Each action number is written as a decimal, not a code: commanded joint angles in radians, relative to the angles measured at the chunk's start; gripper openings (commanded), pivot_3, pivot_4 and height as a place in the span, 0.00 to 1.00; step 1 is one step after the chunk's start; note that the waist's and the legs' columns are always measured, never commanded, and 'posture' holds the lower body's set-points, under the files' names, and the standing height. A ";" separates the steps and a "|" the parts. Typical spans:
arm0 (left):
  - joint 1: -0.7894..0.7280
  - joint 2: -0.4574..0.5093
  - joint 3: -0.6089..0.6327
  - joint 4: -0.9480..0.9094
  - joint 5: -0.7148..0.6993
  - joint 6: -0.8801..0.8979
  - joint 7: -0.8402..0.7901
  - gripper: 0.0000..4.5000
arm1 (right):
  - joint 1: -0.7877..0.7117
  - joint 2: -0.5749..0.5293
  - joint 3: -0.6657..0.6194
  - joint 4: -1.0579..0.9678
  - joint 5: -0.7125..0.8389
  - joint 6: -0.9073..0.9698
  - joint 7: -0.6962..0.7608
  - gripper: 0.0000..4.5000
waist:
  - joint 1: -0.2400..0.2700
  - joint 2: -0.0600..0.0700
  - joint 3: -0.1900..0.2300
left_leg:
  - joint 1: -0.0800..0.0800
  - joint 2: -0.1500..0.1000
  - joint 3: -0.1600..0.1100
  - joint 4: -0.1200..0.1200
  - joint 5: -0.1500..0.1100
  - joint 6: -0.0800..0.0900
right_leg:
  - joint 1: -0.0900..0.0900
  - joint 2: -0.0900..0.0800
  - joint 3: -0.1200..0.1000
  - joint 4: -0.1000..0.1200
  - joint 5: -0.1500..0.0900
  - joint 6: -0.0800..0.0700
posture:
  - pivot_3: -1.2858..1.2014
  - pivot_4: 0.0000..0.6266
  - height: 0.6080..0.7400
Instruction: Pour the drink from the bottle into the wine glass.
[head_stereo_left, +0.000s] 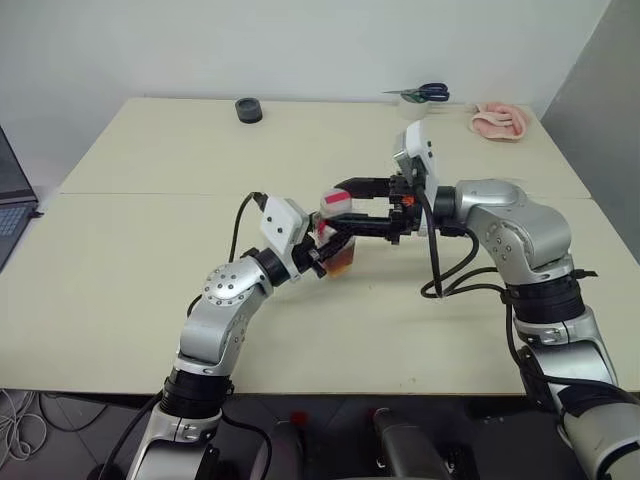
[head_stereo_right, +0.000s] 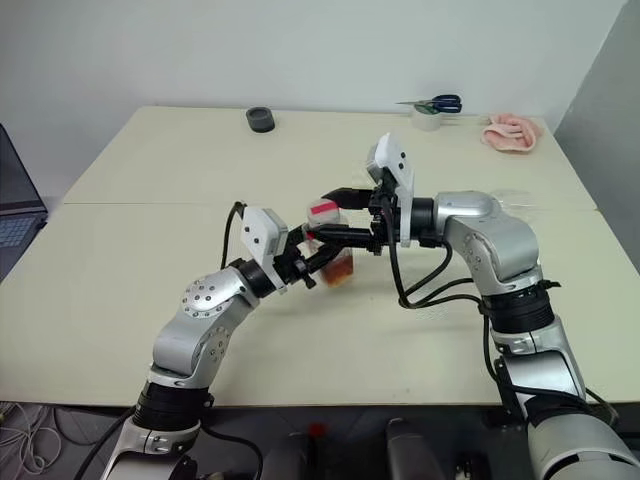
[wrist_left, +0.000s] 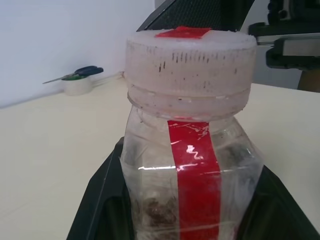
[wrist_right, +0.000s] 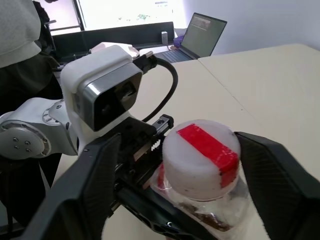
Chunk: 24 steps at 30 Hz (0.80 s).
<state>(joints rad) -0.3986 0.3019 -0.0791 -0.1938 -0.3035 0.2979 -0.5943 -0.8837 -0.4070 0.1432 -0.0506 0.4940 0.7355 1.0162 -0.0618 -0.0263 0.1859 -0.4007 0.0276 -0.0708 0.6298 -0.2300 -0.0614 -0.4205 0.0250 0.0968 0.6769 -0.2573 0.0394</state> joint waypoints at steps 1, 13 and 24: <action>-0.024 0.002 0.035 -0.016 -0.002 -0.019 0.020 0.40 | -0.004 0.000 -0.022 -0.116 0.038 0.020 -0.030 1.00 | 0.002 0.000 0.000 | 0.000 0.000 0.000 0.000 0.000 0.000 | 0.000 0.000 0.000 0.000 0.000 0.000 | 0.52 0.24 1.00; -0.024 -0.002 0.013 0.013 0.003 -0.031 0.011 0.40 | 0.079 0.169 -0.022 -0.376 -0.028 0.280 -0.547 1.00 | 0.003 0.000 0.000 | 0.000 0.000 0.000 0.000 0.000 0.000 | 0.000 0.000 0.000 0.001 0.000 0.000 | 0.52 0.24 1.00; -0.025 -0.002 0.019 0.009 0.005 -0.028 0.010 0.40 | 0.081 0.189 -0.034 -0.324 -0.063 0.279 -0.648 1.00 | 0.004 0.000 0.000 | 0.000 0.000 0.000 0.000 0.000 0.000 | 0.000 -0.001 0.000 0.000 0.000 0.000 | 0.52 0.24 1.00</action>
<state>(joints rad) -0.4061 0.3007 -0.0732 -0.1296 -0.2921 0.2943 -0.5812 -0.7957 -0.2071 0.1324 -0.3642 0.4352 1.0284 0.3697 -0.0581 -0.0263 0.1859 -0.4012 0.0272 -0.0712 0.6299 -0.2300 -0.0615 -0.4209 0.0242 0.0964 0.6775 -0.2573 0.0393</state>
